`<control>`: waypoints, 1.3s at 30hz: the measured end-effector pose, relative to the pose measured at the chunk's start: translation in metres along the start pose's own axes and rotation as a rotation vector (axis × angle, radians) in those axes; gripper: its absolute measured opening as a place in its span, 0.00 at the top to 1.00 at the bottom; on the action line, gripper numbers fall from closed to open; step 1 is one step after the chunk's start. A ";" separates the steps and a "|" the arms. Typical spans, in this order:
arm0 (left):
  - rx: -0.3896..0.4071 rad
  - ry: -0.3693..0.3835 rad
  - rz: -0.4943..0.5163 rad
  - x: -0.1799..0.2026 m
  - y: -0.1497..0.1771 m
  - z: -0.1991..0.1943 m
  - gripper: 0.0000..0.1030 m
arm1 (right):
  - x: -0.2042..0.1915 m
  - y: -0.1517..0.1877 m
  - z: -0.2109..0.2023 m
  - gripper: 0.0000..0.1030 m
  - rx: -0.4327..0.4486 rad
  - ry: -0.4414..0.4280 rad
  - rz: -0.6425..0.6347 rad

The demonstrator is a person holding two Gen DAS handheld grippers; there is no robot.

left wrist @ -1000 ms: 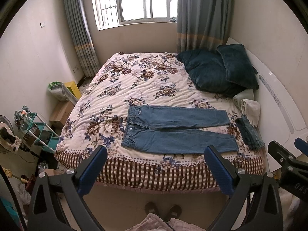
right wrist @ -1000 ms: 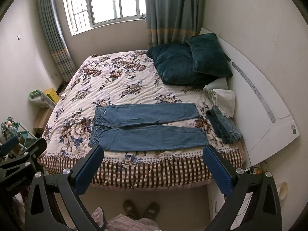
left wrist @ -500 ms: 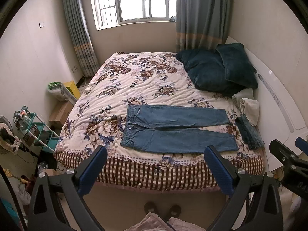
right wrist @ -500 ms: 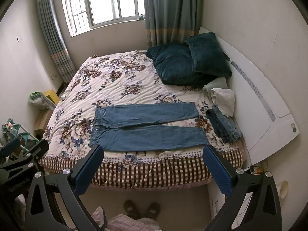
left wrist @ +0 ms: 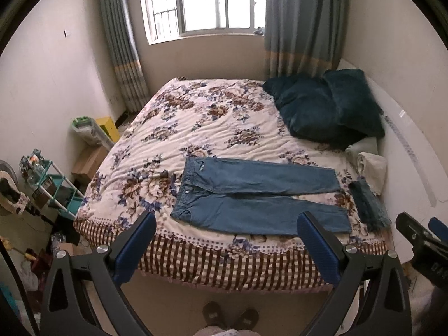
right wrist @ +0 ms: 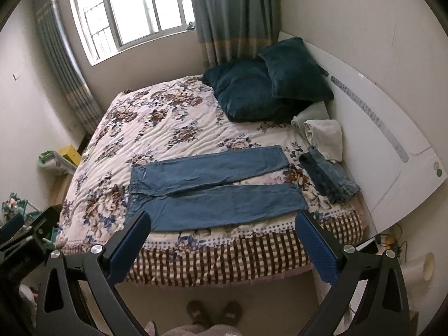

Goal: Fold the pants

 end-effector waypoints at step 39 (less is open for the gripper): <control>-0.591 0.059 0.378 0.084 -0.099 0.700 0.01 | -0.072 -0.132 0.821 0.00 -0.534 0.157 -0.237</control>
Point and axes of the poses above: each gripper's, at about its wrist camera, not at the fingertips, and z roughly the way its jaws point, x to its right, y to its underside, the point moved 1 cm from there along z, roughly the way its jaws point, and after that the axes turned 10 degrees about z, right-handed, at the moved point
